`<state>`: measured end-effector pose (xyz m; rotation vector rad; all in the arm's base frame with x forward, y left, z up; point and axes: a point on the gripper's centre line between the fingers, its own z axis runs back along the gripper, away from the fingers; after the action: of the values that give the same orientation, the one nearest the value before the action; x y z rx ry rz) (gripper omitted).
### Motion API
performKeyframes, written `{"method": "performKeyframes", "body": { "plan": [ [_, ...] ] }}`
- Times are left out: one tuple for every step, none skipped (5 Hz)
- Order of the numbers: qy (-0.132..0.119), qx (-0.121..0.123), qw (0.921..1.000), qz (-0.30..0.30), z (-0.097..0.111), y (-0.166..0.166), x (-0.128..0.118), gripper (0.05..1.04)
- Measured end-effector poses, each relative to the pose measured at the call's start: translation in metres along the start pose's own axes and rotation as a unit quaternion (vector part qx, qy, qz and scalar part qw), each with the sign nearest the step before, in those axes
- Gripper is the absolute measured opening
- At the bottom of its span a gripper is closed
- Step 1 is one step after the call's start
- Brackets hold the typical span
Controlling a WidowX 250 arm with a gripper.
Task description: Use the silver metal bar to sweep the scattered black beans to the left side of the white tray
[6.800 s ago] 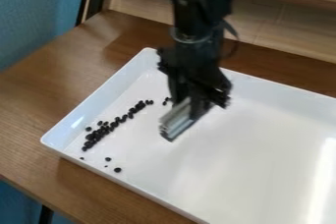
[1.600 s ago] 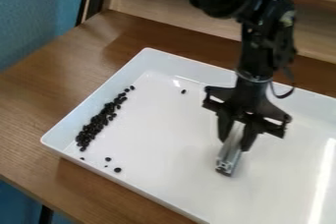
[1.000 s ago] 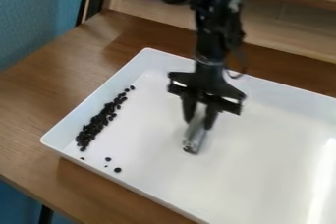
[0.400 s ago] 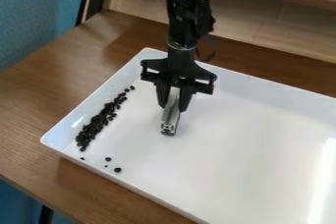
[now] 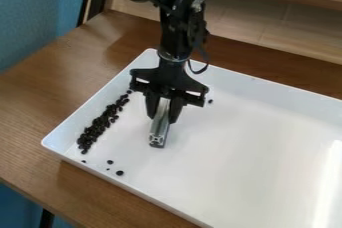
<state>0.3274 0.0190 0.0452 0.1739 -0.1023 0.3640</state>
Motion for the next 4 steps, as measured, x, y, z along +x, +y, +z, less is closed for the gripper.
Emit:
{"method": "performKeyframes", "body": {
  "plan": [
    [0.009, 0.008, 0.9999, -0.001, -0.002, 0.004, -0.007, 0.37],
    [0.027, 0.024, 0.9992, 0.014, -0.003, 0.025, -0.015, 0.37],
    [0.051, 0.033, 0.9979, 0.023, -0.003, 0.045, -0.021, 0.37],
    [0.039, 0.027, 0.9984, 0.03, 0.02, 0.05, -0.022, 0.37]
  ]
}}
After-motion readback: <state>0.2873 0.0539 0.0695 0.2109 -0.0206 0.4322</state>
